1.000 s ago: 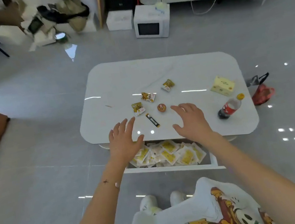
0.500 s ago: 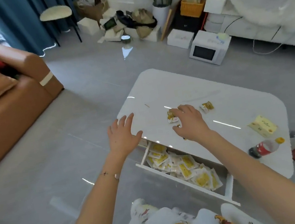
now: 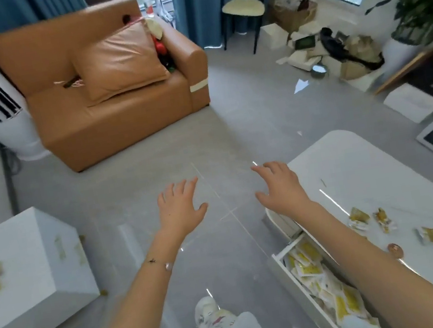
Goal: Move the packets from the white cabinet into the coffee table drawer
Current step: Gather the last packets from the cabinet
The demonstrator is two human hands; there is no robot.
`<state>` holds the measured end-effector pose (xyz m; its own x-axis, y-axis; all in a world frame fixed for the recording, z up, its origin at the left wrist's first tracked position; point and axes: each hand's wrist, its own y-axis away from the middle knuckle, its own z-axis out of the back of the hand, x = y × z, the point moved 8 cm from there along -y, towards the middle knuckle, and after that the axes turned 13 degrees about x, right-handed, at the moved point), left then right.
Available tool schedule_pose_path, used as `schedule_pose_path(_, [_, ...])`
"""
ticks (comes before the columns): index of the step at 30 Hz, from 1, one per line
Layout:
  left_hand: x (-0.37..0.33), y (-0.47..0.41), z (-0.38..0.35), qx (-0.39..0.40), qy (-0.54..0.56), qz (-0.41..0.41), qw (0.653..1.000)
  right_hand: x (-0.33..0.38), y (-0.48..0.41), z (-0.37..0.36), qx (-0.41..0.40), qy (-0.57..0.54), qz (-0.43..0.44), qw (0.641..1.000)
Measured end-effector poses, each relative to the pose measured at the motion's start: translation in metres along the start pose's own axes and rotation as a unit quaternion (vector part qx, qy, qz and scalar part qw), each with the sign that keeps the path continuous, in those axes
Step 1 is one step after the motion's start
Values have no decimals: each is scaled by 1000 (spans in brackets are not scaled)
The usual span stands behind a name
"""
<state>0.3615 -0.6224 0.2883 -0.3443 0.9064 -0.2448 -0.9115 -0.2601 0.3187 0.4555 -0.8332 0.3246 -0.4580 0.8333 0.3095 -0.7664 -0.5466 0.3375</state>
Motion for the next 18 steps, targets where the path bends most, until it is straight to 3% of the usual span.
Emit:
schedule_pose_path(9, [209, 19, 57, -41, 65, 138, 987, 196, -120, -24, 36, 31, 106, 993])
schedule_pose_path(18, [339, 37, 67, -67, 120, 248, 959, 331, -204, -53, 81, 76, 210, 971])
